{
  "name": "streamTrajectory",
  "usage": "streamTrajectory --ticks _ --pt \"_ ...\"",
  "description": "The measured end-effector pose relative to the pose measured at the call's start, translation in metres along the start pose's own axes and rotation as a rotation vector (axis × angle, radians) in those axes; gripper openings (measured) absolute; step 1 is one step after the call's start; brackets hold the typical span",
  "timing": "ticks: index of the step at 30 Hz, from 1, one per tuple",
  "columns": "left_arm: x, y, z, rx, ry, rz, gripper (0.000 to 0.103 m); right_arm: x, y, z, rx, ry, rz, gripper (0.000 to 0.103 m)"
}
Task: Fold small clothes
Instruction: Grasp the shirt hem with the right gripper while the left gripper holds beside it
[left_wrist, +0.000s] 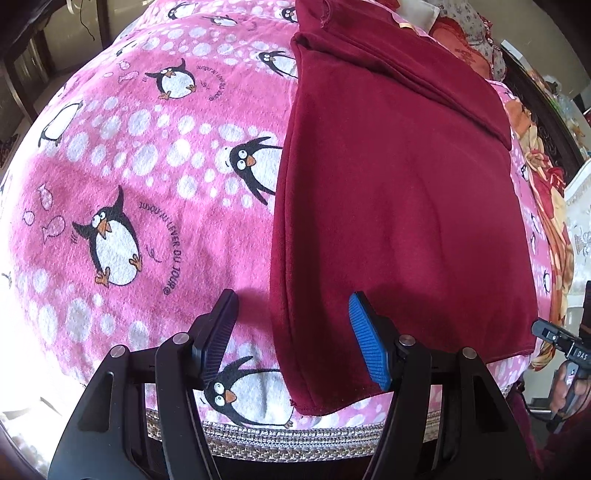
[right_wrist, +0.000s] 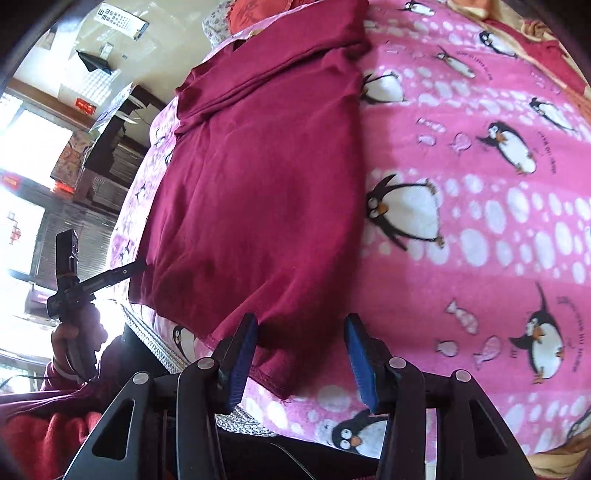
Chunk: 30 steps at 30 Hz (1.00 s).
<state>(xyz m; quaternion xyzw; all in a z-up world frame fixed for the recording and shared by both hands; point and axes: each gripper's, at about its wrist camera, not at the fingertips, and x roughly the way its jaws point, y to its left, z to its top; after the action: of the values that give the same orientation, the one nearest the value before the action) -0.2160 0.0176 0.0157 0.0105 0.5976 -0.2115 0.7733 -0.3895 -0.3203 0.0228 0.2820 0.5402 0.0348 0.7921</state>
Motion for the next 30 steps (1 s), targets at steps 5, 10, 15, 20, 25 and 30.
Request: streamTrajectory --ticks 5,10,15,20,25,30 --pt "0.002 -0.006 -0.004 0.009 -0.001 -0.001 0.074 0.005 -0.001 0.0 0.015 -0.006 0.051 0.05" --pt "0.004 -0.015 -0.01 0.091 0.015 0.038 0.079 0.014 -0.001 -0.004 0.016 -0.013 0.128 0.05" --pt "0.005 -0.011 -0.009 0.084 0.021 0.04 0.08 0.019 -0.006 -0.002 0.059 -0.026 0.193 0.05" --pt "0.009 -0.019 -0.01 0.094 0.011 0.05 0.081 0.018 -0.007 0.0 0.053 -0.015 0.197 0.05" --pt "0.011 -0.024 -0.01 0.089 0.01 0.046 0.08 0.019 -0.002 -0.001 0.026 -0.029 0.159 0.035" --pt "0.006 -0.024 -0.01 0.099 0.014 0.003 0.035 0.018 0.002 0.003 0.003 -0.044 0.153 0.022"
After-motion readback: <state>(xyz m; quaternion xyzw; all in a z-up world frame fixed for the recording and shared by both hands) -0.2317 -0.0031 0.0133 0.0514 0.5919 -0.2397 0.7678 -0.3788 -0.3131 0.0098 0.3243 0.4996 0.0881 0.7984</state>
